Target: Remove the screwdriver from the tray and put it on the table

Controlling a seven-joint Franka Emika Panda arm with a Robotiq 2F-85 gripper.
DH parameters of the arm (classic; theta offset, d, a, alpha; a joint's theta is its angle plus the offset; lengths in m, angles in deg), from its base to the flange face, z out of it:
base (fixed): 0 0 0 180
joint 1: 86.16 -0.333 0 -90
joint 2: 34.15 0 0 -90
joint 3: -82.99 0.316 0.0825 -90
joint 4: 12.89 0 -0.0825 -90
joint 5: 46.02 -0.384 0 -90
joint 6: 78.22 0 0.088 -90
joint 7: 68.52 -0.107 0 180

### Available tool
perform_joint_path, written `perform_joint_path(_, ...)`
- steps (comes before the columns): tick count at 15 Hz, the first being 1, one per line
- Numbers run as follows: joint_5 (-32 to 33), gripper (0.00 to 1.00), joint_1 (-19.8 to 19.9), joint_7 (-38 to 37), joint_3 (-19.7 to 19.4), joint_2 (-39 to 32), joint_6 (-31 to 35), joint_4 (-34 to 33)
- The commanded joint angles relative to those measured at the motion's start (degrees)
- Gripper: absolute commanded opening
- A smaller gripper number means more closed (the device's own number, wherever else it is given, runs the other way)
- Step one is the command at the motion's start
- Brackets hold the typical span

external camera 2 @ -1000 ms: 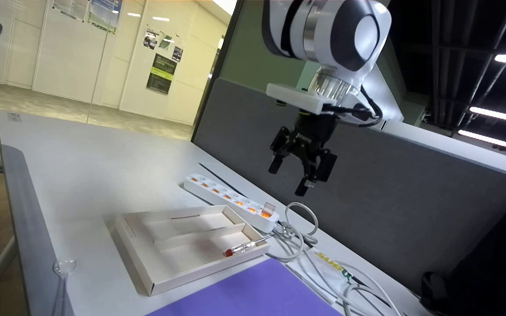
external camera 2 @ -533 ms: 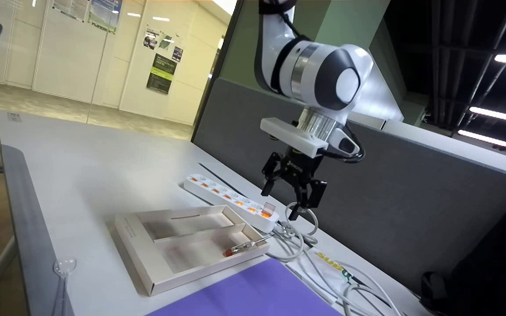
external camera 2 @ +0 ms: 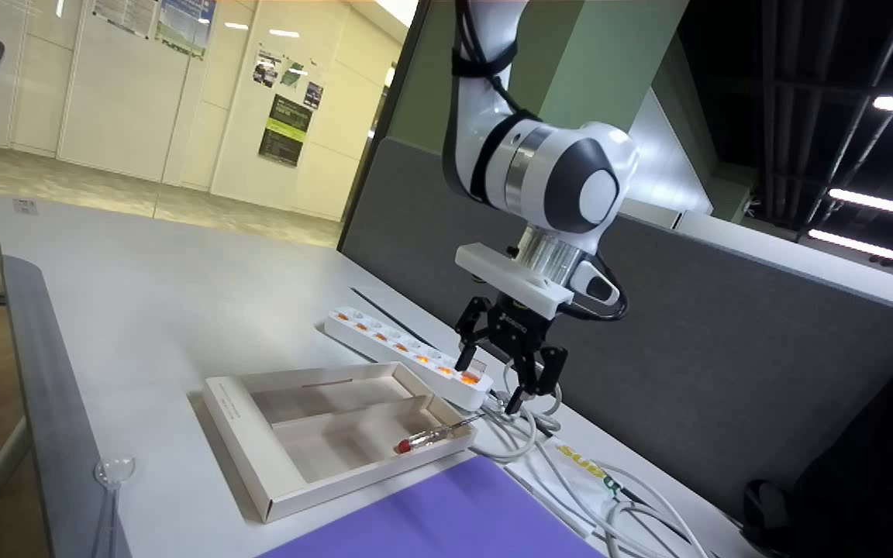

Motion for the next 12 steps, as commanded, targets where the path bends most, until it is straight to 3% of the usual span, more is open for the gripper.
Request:
perform_joint_path(1, 1.6, 1.0, -0.35, 0.62, -0.58, -2.49, 1.51, -2.5)
perform_joint_path(9, 3.97, 1.0, -1.19, 0.04, -1.27, -5.31, 5.52, -3.32)
perform_joint_path(10, 4.12, 0.79, -1.25, 0.05, -1.26, -5.51, 5.84, -3.31)
perform_joint_path(12, 4.21, 0.66, -1.3, -0.04, -1.22, -6.06, 6.54, -3.37)
